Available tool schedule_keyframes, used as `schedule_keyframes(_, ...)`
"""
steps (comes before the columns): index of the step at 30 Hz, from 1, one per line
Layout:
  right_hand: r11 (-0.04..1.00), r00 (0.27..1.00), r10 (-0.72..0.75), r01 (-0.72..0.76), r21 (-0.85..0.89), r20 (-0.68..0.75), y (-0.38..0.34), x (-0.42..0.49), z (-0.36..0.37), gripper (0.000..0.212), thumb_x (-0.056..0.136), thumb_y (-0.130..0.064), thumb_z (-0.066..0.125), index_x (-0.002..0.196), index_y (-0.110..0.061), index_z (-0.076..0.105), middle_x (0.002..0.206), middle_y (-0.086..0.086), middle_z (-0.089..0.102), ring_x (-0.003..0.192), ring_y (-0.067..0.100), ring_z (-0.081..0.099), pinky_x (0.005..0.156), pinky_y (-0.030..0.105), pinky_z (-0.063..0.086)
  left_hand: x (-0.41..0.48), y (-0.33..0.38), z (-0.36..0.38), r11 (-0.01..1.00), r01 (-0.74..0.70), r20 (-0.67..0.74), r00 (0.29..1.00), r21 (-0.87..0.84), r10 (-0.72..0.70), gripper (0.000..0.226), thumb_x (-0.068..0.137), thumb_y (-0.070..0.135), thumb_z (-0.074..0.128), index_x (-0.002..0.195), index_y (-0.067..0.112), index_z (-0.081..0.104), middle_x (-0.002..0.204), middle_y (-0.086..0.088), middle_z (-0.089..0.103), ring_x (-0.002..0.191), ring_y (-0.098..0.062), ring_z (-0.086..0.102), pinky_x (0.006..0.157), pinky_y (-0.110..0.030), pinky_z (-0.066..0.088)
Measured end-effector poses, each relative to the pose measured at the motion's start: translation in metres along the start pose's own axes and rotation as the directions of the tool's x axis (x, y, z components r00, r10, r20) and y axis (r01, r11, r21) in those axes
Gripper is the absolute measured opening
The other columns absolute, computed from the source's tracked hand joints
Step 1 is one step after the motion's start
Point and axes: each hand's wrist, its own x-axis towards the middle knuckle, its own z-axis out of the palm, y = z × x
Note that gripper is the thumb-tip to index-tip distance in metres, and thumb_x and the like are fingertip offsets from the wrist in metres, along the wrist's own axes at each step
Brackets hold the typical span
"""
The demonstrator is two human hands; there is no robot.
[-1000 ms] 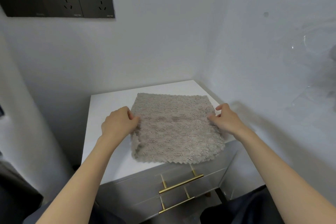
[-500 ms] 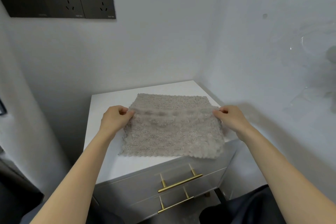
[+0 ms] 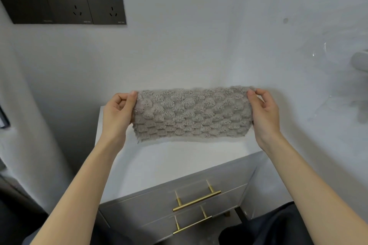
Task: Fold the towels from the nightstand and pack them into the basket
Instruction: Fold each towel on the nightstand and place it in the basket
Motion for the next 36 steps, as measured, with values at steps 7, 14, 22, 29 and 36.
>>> schedule_keyframes(7, 0.953, 0.983, 0.18, -0.17, -0.252, 0.021, 0.015, 0.002, 0.001, 0.008, 0.095, -0.021, 0.058, 0.096, -0.016, 0.064, 0.098, 0.008, 0.07, 0.081, 0.016, 0.065, 0.073, 0.027, 0.052, 0.004, -0.018, -0.005, 0.941, 0.093, -0.063, 0.995, 0.326, -0.076, 0.022, 0.09, 0.032, 0.064, 0.085, 0.011, 0.066, 0.071, 0.005, 0.065, 0.061, -0.002, 0.061, 0.055, -0.013, 0.046)
schedule_keyframes(14, 0.763, 0.902, 0.386, -0.194, -0.617, 0.193, 0.036, 0.006, 0.004, 0.039, 0.094, -0.021, 0.058, 0.107, 0.015, 0.06, 0.114, 0.033, 0.059, 0.094, 0.033, 0.064, 0.082, 0.043, 0.048, 0.008, -0.053, -0.007, 0.71, 0.171, 0.013, 0.969, 0.684, -0.245, 0.031, 0.095, 0.027, 0.054, 0.076, 0.005, 0.065, 0.07, -0.01, 0.064, 0.063, -0.025, 0.053, 0.065, -0.033, 0.048)
schedule_keyframes(22, 0.458, 0.909, 0.38, -0.025, -0.888, 0.17, 0.037, 0.008, -0.006, 0.052, 0.089, -0.044, 0.06, 0.048, -0.015, 0.048, 0.054, 0.001, 0.045, 0.063, 0.017, 0.042, 0.058, 0.029, 0.03, 0.007, -0.051, -0.009, 0.503, 0.061, 0.083, 0.962, 0.862, -0.258, 0.05, 0.092, 0.035, 0.053, 0.05, 0.015, 0.037, 0.048, 0.001, 0.035, 0.05, -0.02, 0.034, 0.049, -0.029, 0.023)
schedule_keyframes(29, 0.451, 0.916, 0.33, 0.059, -0.891, 0.228, 0.039, 0.001, -0.006, 0.043, 0.097, -0.041, 0.049, 0.064, -0.015, 0.037, 0.062, 0.0, 0.043, 0.074, 0.025, 0.045, 0.068, 0.034, 0.032, -0.002, -0.053, -0.003, 0.482, 0.005, 0.095, 0.978, 0.876, -0.184, 0.033, 0.101, 0.03, 0.038, 0.076, 0.008, 0.04, 0.072, -0.006, 0.047, 0.074, -0.028, 0.045, 0.06, -0.034, 0.029)
schedule_keyframes(36, 0.527, 0.951, 0.192, 0.107, -0.843, 0.241, 0.041, 0.002, -0.007, 0.038, 0.097, -0.038, 0.051, 0.091, -0.001, 0.056, 0.09, 0.014, 0.062, 0.093, 0.031, 0.056, 0.074, 0.035, 0.039, -0.01, -0.052, -0.001, 0.482, -0.031, 0.093, 0.99, 0.875, -0.106, 0.031, 0.103, 0.033, 0.033, 0.088, 0.007, 0.04, 0.072, -0.003, 0.047, 0.065, -0.023, 0.044, 0.054, -0.035, 0.027)
